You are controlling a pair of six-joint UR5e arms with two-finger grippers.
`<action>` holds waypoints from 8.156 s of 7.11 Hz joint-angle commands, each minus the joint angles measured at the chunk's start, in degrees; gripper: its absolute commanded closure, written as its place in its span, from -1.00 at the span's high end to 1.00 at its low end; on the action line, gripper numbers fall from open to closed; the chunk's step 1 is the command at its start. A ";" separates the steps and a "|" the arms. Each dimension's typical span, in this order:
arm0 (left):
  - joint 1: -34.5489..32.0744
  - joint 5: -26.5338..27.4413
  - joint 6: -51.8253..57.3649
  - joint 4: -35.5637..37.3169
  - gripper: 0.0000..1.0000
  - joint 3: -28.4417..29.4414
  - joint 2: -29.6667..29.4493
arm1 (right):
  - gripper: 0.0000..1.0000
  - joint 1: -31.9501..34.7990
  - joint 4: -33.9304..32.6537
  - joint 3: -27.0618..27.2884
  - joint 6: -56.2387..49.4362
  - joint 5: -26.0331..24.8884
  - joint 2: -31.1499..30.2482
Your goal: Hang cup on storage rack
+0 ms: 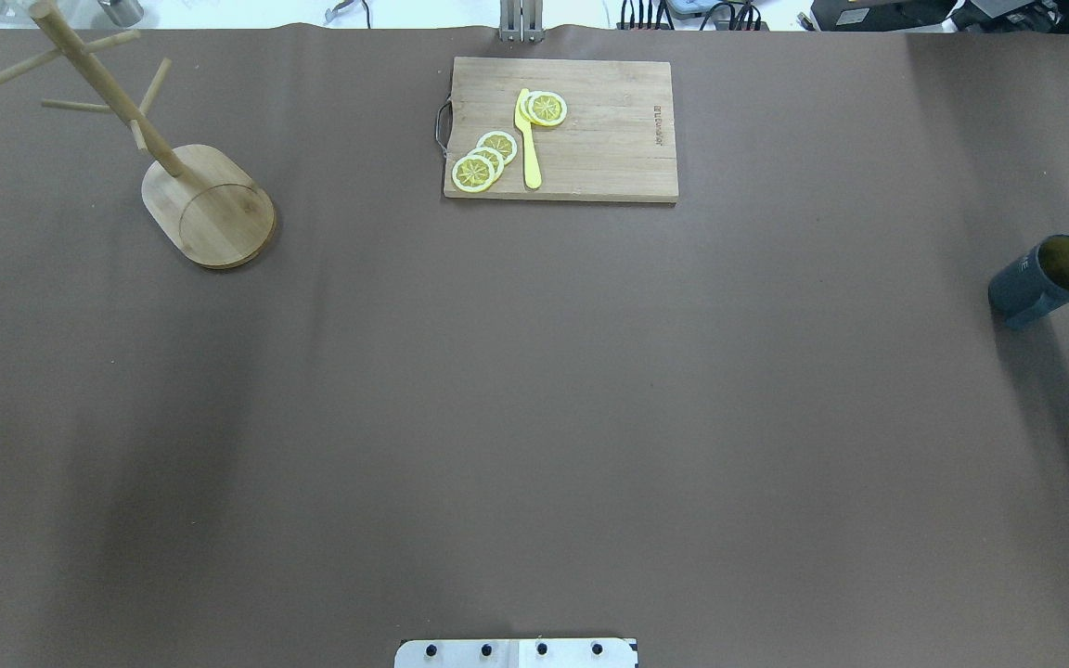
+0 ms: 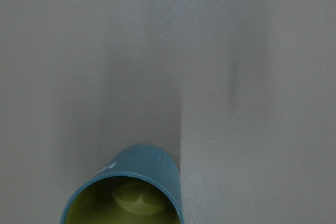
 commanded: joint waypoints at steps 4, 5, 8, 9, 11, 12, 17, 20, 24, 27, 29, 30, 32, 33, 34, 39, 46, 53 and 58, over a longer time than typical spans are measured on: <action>-0.01 0.01 -0.06 0.00 0.96 -0.08 -0.22 | -0.99 -1.89 7.38 -6.65 5.31 0.22 1.31; -0.01 0.01 -0.06 0.00 0.96 -0.16 -0.31 | -1.00 -2.24 7.46 -6.39 5.24 0.22 1.40; -0.01 -0.08 -0.06 -0.09 0.96 -0.51 -0.22 | -1.00 -2.41 10.98 -6.21 5.50 1.44 1.48; -0.01 -0.16 -0.06 -1.13 0.96 -0.69 -0.22 | -1.00 -2.50 10.55 -4.03 5.76 2.15 2.44; 0.16 -0.69 -2.76 -3.15 0.96 -0.69 -0.66 | -1.00 -8.61 10.37 5.94 20.78 1.81 2.89; 1.90 -4.09 -10.35 -7.78 0.96 -0.60 -1.01 | -1.00 -12.92 10.28 10.10 31.06 0.85 4.54; 19.63 0.95 -46.05 -29.36 0.96 -5.23 -6.00 | -1.00 -37.08 -6.46 20.86 60.23 -14.32 23.50; 29.84 6.24 -46.20 -29.36 0.77 -8.25 -16.09 | -1.00 -45.28 -7.04 18.67 60.17 -22.26 27.32; 49.60 30.80 -37.43 -29.44 0.95 -8.07 -22.98 | -0.80 -46.97 -6.86 11.81 60.26 -22.63 32.60; 58.93 37.98 -31.44 -29.44 0.94 -6.59 -24.39 | 1.00 -47.42 -6.16 12.07 59.38 -22.45 33.21; 60.71 37.98 -31.35 -29.44 0.94 -3.43 -25.78 | 1.00 -42.71 -6.16 13.82 59.29 -17.14 33.30; 62.37 38.07 -31.44 -29.36 0.93 -2.37 -27.01 | 1.00 -39.28 -6.24 14.00 59.03 -12.92 32.69; 66.59 43.75 -31.35 -29.44 0.91 0.09 -27.99 | 1.00 -34.43 -6.16 14.79 53.00 -10.08 28.32; 67.04 45.09 -31.35 -30.57 0.91 0.54 -28.25 | 1.00 -33.10 -6.16 14.97 49.48 -9.28 26.12; 67.22 47.80 -31.26 -36.33 0.90 2.45 -28.34 | 1.00 -32.74 -6.07 14.97 48.57 -9.36 25.75; 71.07 60.97 -25.20 -53.43 0.89 11.86 -28.43 | 1.00 -32.65 -5.98 14.97 48.74 -9.88 25.57; 72.15 61.36 -25.02 -55.64 0.37 15.92 -31.07 | 1.00 -28.61 -5.98 19.10 48.48 -6.90 20.56; 71.11 61.09 -39.94 -60.16 -1.00 11.79 -27.94 | 1.00 -26.42 -5.98 19.72 48.39 -6.98 18.72; 44.80 40.34 -89.12 -74.45 -1.00 12.58 -19.20 | 1.00 -10.79 -6.33 22.89 22.27 -4.87 -0.34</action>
